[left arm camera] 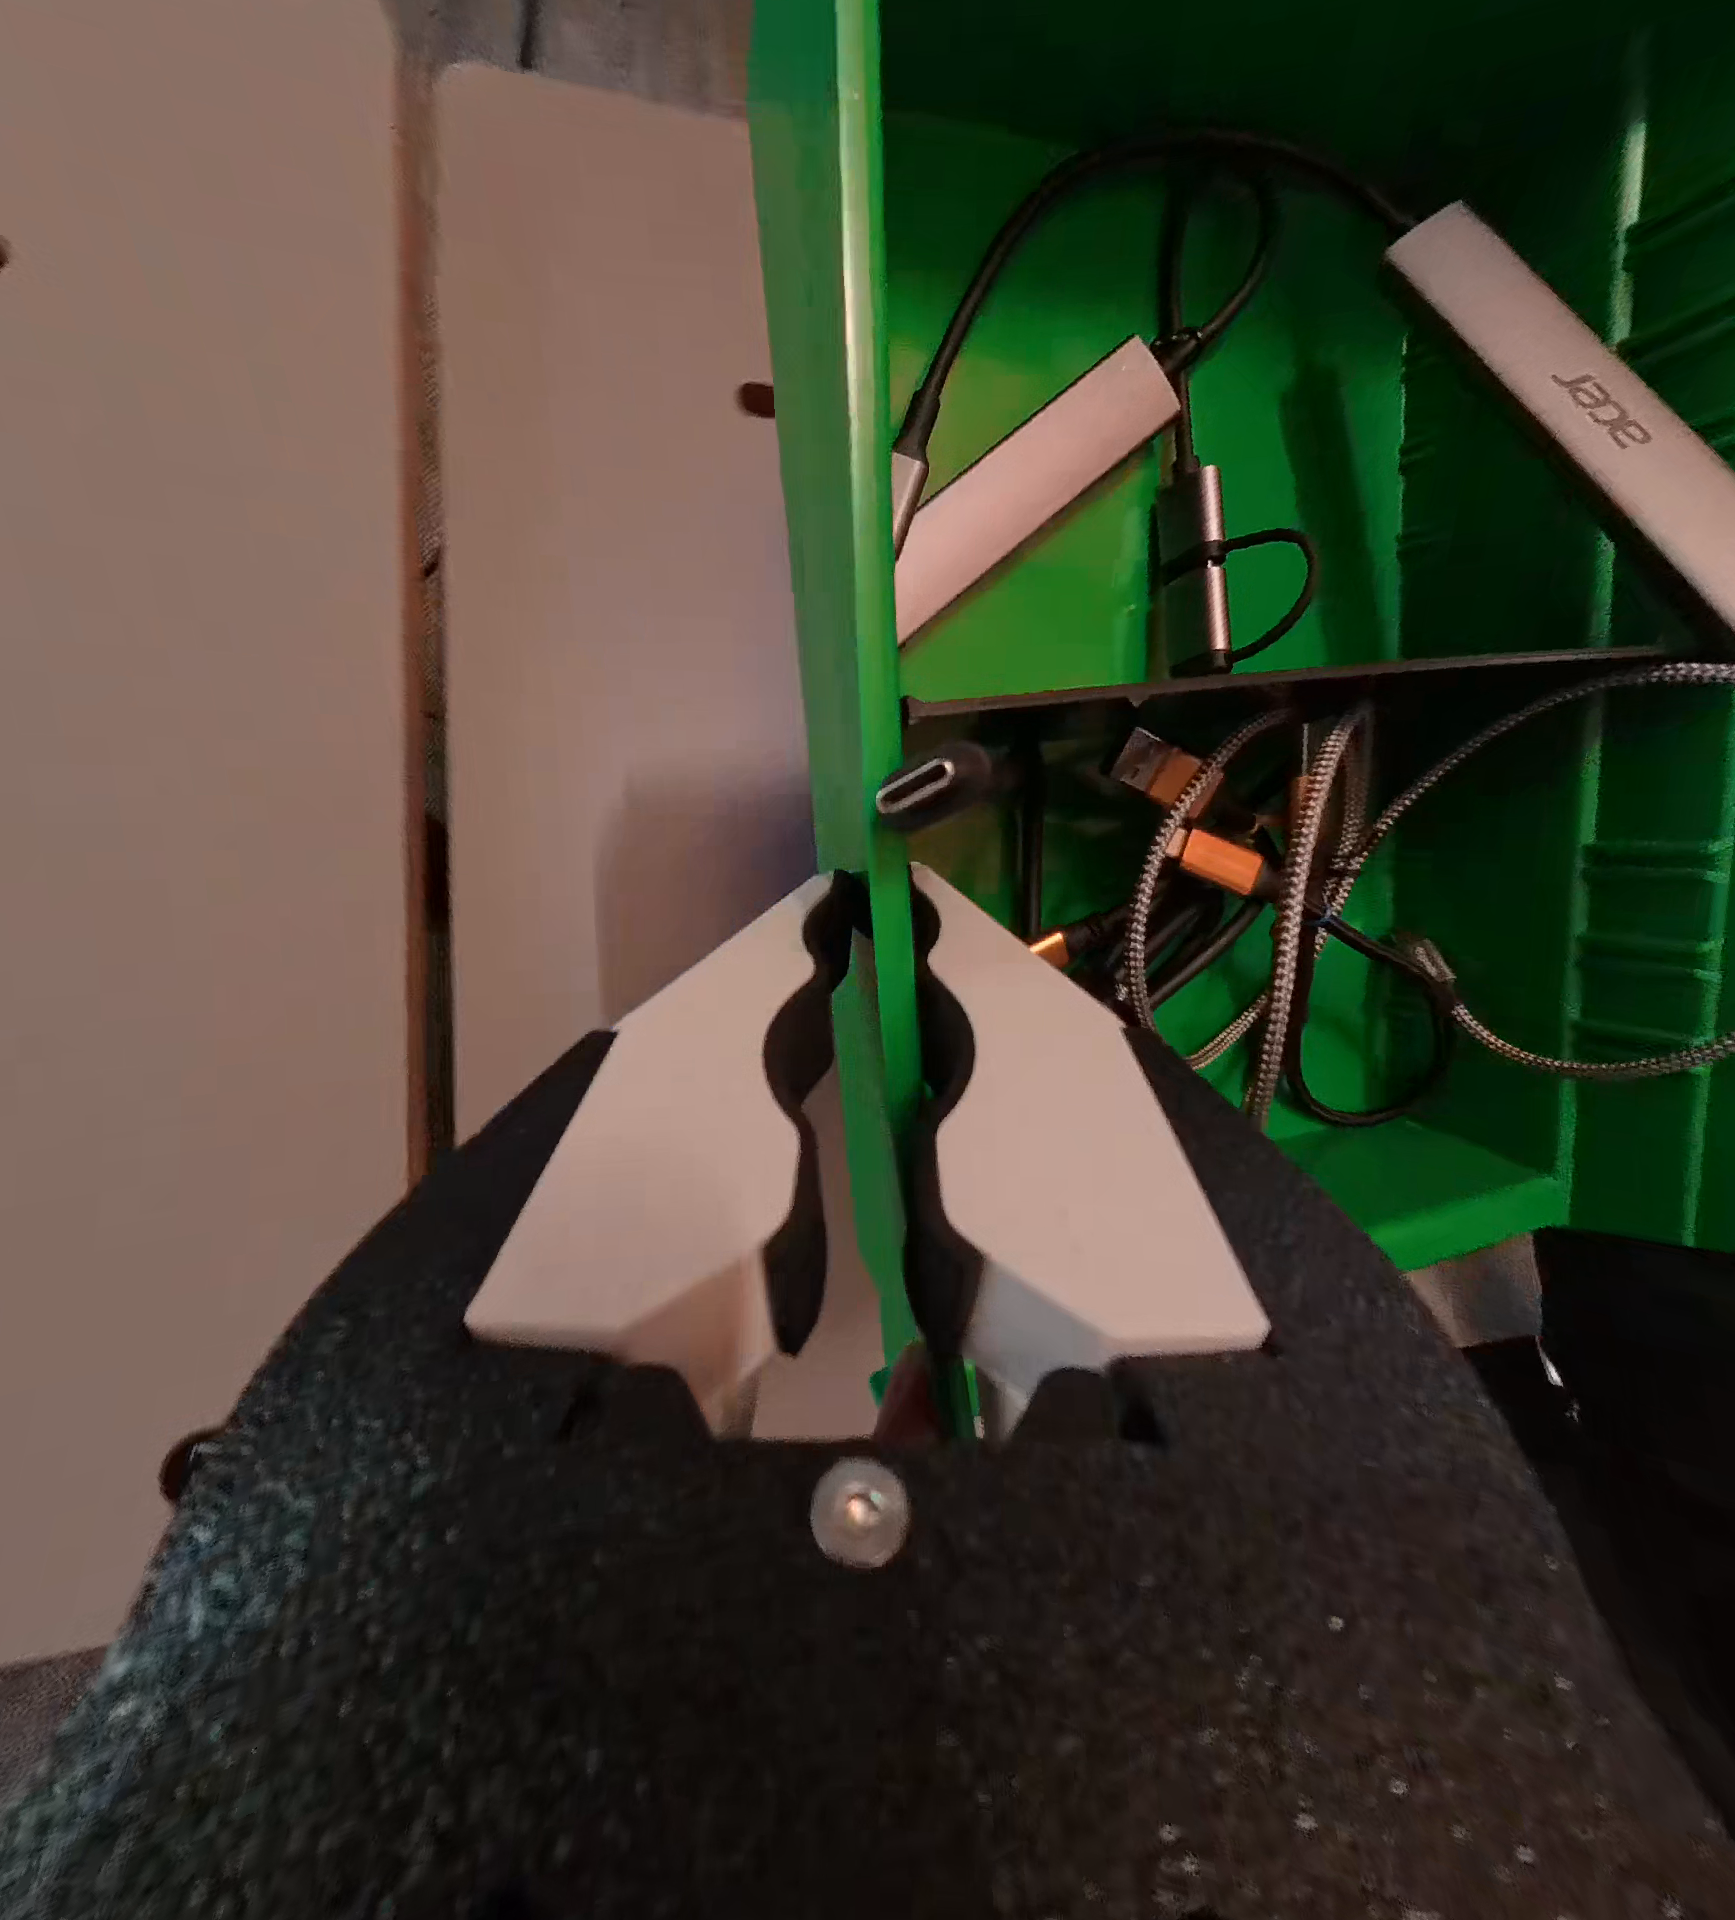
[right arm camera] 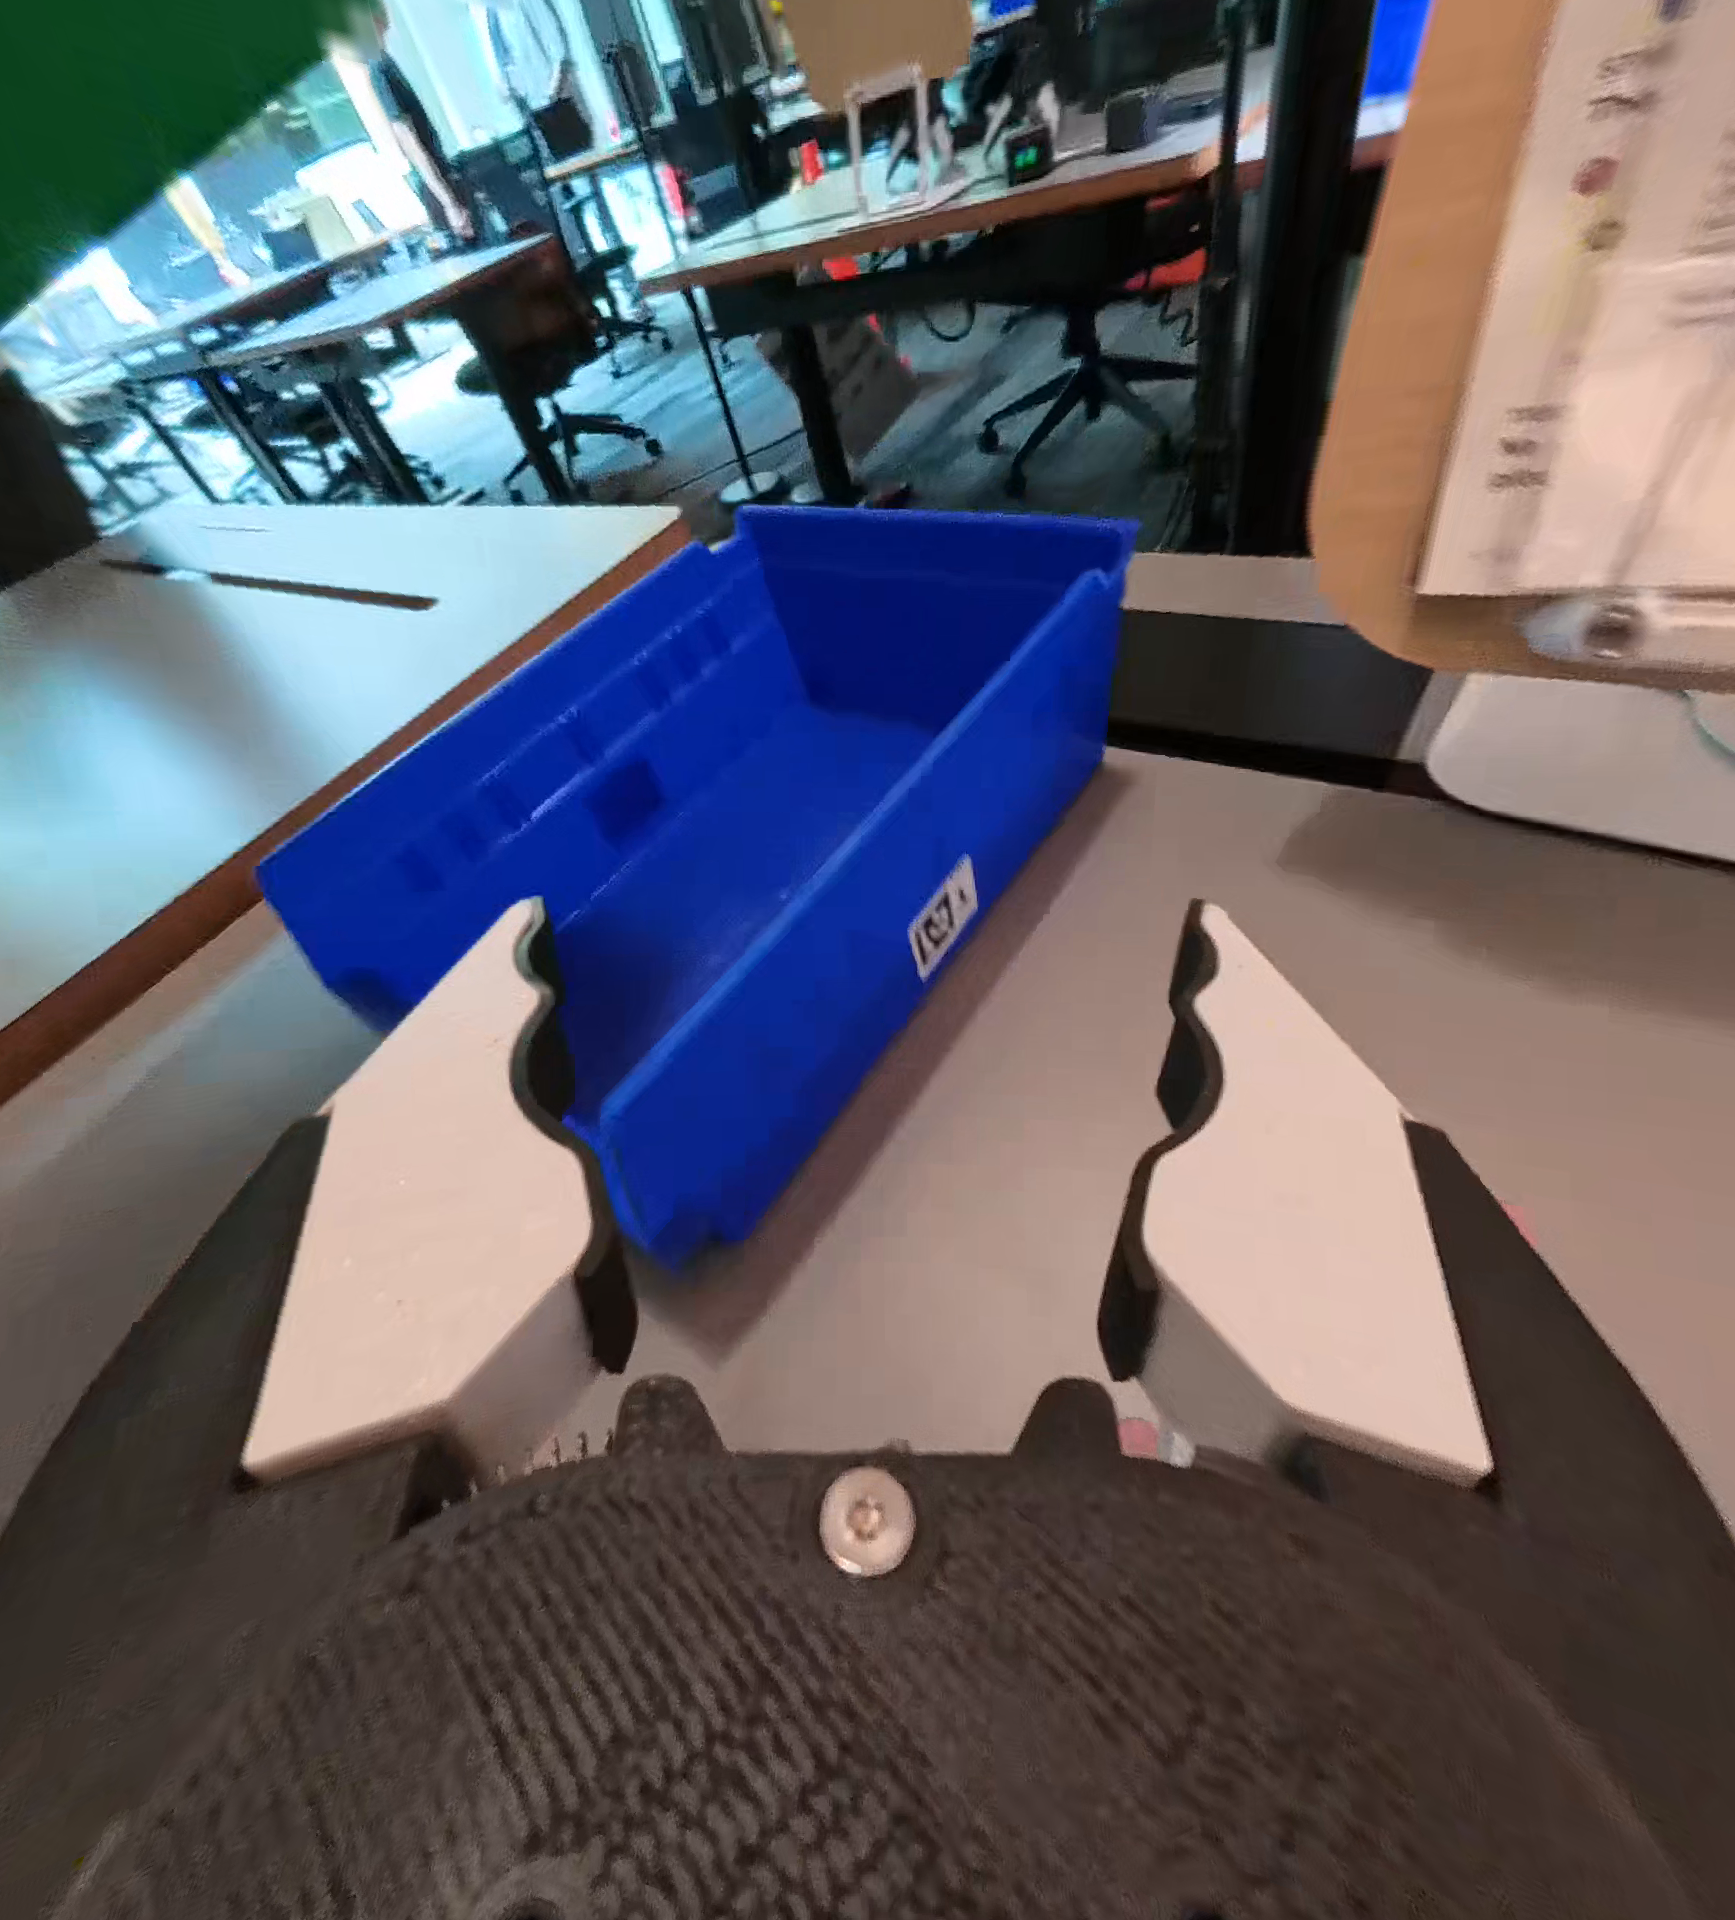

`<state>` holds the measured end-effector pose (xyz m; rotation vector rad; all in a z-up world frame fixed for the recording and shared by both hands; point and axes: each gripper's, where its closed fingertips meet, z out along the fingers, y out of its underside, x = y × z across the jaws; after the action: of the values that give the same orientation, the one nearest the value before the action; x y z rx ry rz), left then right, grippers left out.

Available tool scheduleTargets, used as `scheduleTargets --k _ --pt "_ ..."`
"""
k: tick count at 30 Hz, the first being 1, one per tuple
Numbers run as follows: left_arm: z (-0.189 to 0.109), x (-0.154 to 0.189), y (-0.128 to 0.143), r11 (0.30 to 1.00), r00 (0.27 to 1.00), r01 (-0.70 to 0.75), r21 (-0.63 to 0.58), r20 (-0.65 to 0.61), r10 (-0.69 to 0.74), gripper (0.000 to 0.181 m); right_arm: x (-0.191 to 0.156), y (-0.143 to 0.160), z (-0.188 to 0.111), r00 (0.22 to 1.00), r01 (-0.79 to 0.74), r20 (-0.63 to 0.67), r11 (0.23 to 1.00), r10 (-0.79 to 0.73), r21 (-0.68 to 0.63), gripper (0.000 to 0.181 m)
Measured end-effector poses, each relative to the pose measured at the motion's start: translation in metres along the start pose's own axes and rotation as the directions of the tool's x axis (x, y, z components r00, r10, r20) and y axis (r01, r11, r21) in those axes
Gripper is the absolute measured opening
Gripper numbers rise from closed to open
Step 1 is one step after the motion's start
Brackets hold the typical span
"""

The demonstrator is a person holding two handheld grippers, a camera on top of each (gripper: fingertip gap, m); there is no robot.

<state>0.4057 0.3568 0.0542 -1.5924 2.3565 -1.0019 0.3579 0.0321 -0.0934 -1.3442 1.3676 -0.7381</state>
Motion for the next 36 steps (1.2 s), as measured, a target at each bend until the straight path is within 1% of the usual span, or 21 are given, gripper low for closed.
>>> scheduleTargets --k 1,3,6,7,8,9,10,11,13,14,16,17,19,21,23,26,28,30,32,34,36 --pt "-0.002 -0.017 0.007 1.0 0.999 0.03 0.006 0.012 -0.03 0.005 -0.009 0.003 0.015 1.0 0.014 -0.02 1.0 -0.014 -0.014 0.117" --pt "-0.005 -0.049 0.023 0.996 0.995 0.092 0.018 0.045 -0.092 0.006 -0.017 0.018 0.042 0.995 0.061 -0.076 0.995 -0.067 -0.077 0.112" --pt "-0.005 -0.091 0.046 0.988 0.981 0.156 0.023 0.113 -0.157 0.006 -0.027 0.047 0.069 0.992 0.06 -0.103 0.984 -0.077 -0.165 0.109" --pt "-0.004 -0.103 0.054 0.985 0.976 0.174 0.022 0.131 -0.175 0.006 -0.03 0.054 0.074 0.99 0.094 -0.089 0.978 -0.112 -0.184 0.097" --pt "-0.002 -0.113 0.063 0.981 0.971 0.193 0.021 0.141 -0.194 0.006 -0.032 0.062 0.078 0.977 0.189 -0.061 0.961 -0.205 -0.203 0.074" --pt "-0.001 -0.121 0.071 0.977 0.967 0.212 0.018 0.145 -0.212 0.006 -0.032 0.062 0.08 0.956 0.281 -0.034 0.942 -0.292 -0.186 0.072" --pt "0.001 -0.128 0.079 0.974 0.963 0.228 0.013 0.147 -0.227 0.007 -0.021 0.059 0.078 0.943 0.317 -0.049 0.931 -0.33 -0.179 0.064" --pt "0.004 -0.135 0.087 0.971 0.96 0.239 0.006 0.149 -0.237 0.007 -0.005 0.057 0.074 0.932 0.334 -0.078 0.921 -0.355 -0.199 0.048" --pt "0.01 -0.144 0.101 0.969 0.958 0.246 -0.004 0.153 -0.243 0.007 0.034 0.047 0.06 0.938 0.299 -0.121 0.933 -0.326 -0.198 0.01" --pt "0.013 -0.146 0.106 0.97 0.958 0.245 -0.007 0.153 -0.241 0.007 0.048 0.046 0.05 0.946 0.295 -0.071 0.934 -0.315 -0.203 0.004" --pt "0.024 -0.148 0.115 0.972 0.962 0.236 -0.017 0.146 -0.231 0.007 0.063 0.047 0.021 0.953 0.302 0.066 0.929 -0.295 -0.213 0.003" --pt "0.031 -0.146 0.118 0.973 0.965 0.231 -0.025 0.137 -0.226 0.007 0.073 0.044 0.001 0.946 0.323 0.087 0.926 -0.312 -0.196 0.003" --pt "0.049 -0.139 0.124 0.976 0.972 0.215 -0.044 0.112 -0.209 0.007 0.098 0.039 -0.046 0.937 0.349 0.08 0.923 -0.341 -0.163 0.003" --pt "0.07 -0.127 0.126 0.981 0.98 0.186 -0.064 0.081 -0.18 0.007 0.13 0.032 -0.098 0.93 0.368 0.041 0.919 -0.366 -0.142 0.003" --pt "0.092 -0.111 0.126 0.984 0.987 0.158 -0.081 0.039 -0.155 0.008 0.166 0.022 -0.154 0.929 0.364 -0.026 0.925 -0.369 -0.107 0.003" --pt "0.126 -0.083 0.122 0.987 0.994 0.106 -0.119 -0.015 -0.108 0.008 0.235 0.007 -0.233 0.952 0.26 -0.15 0.964 -0.265 -0.055 0.003" --pt "0.149 -0.063 0.114 0.988 0.996 0.072 -0.136 -0.049 -0.079 0.008 0.29 0.0 -0.273 0.956 0.18 -0.235 0.984 -0.178 -0.012 0.003" --pt "0.172 -0.043 0.105 0.988 0.995 0.042 -0.147 -0.083 -0.055 0.009 0.345 -0.003 -0.305 0.938 0.112 -0.332 0.994 -0.104 0.006 0.003" --pt "0.196 -0.025 0.097 0.987 0.992 0.026 -0.16 -0.116 -0.045 0.008 0.392 0.0 -0.33 0.902 0.069 -0.428 0.998 -0.055 0.016 0.003" --pt "0.218 -0.009 0.09 0.985 0.988 0.018 -0.172 -0.148 -0.044 0.008 0.428 0.008 -0.345 0.861 0.033 -0.507 0.999 -0.03 -0.002 0.003" --pt "0.236 0.002 0.083 0.984 0.986 0.002 -0.18 -0.166 -0.033 0.009 0.455 0.019 -0.351 0.837 -0.021 -0.547 1.0 0.01 -0.014 0.003"
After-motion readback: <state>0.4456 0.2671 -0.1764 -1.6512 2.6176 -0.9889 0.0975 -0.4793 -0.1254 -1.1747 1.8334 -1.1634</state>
